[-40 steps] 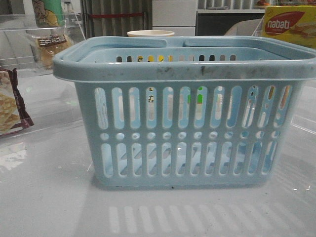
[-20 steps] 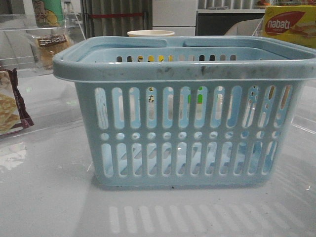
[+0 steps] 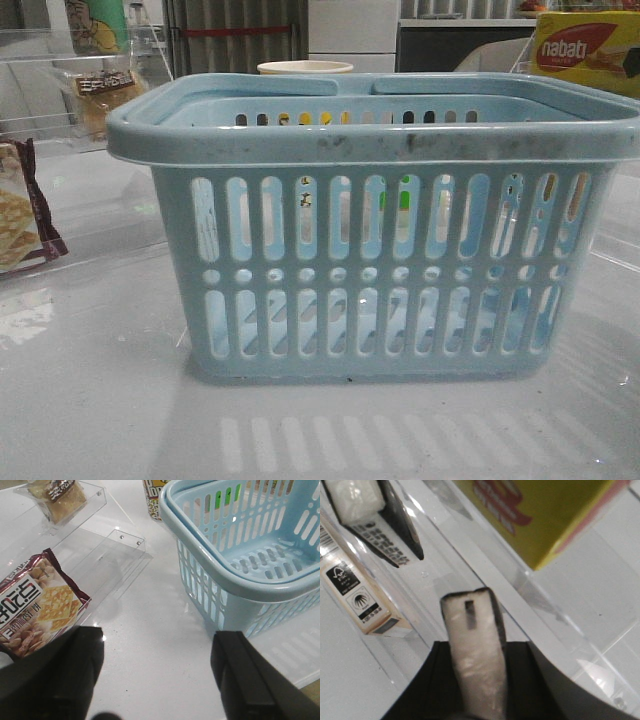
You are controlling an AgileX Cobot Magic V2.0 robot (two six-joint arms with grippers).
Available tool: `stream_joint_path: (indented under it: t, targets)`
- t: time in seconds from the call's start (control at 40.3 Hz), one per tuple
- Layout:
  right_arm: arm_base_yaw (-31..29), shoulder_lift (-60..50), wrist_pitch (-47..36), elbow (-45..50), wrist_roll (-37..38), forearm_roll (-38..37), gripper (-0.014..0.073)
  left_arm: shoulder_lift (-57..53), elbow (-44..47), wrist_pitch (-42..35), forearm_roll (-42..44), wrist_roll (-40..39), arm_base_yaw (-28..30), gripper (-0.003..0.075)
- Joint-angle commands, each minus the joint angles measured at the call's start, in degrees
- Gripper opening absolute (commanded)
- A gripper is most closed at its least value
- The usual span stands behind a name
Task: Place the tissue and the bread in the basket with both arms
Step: 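Grasp the white tissue pack with the right gripper, then carry the tissue pack over the basket and release it inside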
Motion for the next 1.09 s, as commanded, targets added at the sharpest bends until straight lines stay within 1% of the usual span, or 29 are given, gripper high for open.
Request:
stream_joint_path:
  t: [0.0,0.124,0.248,0.372,0.521,0.72,0.844,0.968,1.067]
  targets:
    - [0.15,-5.97,-0.58,-3.56,-0.69,-0.59,0.0213,0.32,-1.5,-4.95,0.0,-0.06,-0.39,0.0508]
    - [1.53,-10.09,3.71,-5.91,-0.69,-0.1,0.0213,0.32,-1.5,-4.95,0.0,-0.06,-0.39,0.0508]
    - [4.76,-16.02,7.66,-7.05,-0.69,0.09,0.0213,0.32,-1.5,-4.95,0.0,-0.06,-0.39,0.0508]
    - [9.78,-22.08,9.8,-7.05,-0.69,0.09,0.0213,0.32,-1.5,-4.95,0.0,-0.06,-0.39,0.0508]
    - [17.43,-26.94,10.86,-7.05,-0.69,0.4,0.0213,0.32,-1.5,-4.95,0.0,-0.06,-0.39,0.0508]
    - [29.41,-27.99,12.04,-5.87,-0.69,0.4,0.0213,0.32,-1.5,-4.95,0.0,-0.06,-0.39,0.0508]
    - [35.55,-27.81,9.52,-1.58,-0.69,0.4,0.0213,0.32,-1.5,-4.95,0.0,-0.06,-0.39,0.0508]
    - [38.64,-26.4,6.8,3.42,-0.69,0.53,0.0213,0.32,-1.5,-4.95,0.0,-0.06,-0.39,0.0508]
    - [39.16,-23.77,5.72,6.49,-0.69,1.87,0.0213,0.32,-1.5,-4.95,0.0,-0.06,-0.39,0.0508]
